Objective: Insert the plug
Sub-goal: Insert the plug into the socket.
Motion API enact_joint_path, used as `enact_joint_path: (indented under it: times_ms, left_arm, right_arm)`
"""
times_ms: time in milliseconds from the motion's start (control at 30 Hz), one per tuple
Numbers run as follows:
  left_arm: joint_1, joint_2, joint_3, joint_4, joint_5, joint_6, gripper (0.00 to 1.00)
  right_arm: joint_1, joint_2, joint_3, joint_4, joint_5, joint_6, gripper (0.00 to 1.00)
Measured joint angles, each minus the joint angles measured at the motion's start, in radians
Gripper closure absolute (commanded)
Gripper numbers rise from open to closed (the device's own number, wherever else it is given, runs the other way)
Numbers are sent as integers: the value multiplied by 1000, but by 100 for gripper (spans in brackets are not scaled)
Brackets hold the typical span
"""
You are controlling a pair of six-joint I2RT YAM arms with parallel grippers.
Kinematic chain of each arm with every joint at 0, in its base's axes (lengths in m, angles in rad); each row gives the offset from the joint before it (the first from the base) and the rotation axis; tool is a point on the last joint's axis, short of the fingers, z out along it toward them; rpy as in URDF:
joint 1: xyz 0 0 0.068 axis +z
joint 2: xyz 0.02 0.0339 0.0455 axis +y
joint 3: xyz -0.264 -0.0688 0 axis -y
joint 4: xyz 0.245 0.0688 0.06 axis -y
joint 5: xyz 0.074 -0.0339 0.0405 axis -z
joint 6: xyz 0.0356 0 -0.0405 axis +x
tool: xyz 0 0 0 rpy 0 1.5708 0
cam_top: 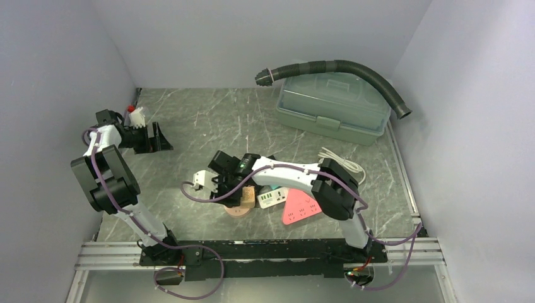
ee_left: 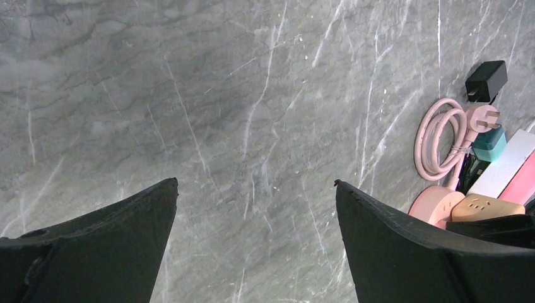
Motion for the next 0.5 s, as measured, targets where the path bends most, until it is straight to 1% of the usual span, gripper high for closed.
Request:
enact_joint_path:
  times_ms: [167,233,300,367,400,433,467,500]
  left_arm:
    - [2,0,7,-16,-9,0,0]
    - [5,0,14,-21,-14,1,0]
    - [11,0,26,-31,-18,1,0]
    - [17,0,40,-43,-20,1,0]
    - [21,0,50,-49,-21,1,0]
    - [24,0,58,-55,-21,2,0]
    - [28,0,66,-61,-21,1,0]
    - [32,0,74,-66,-21,1,0]
  right_arm:
    - [-3,-3,-8,20,-8,0,100]
    - [-4,-6,-14,27,-10,0,89]
    - [-5,-15,-28,42,-9,3,76]
    - [-5,-22,-37,53,-8,7,59]
    - [-5,-23,-39,56,-8,9,53]
    - [-5,-23,-38,57,-7,11,41]
    - [-6,-23,-36,57,-6,15,31]
    - [-8,-23,-33,56,-5,22,7]
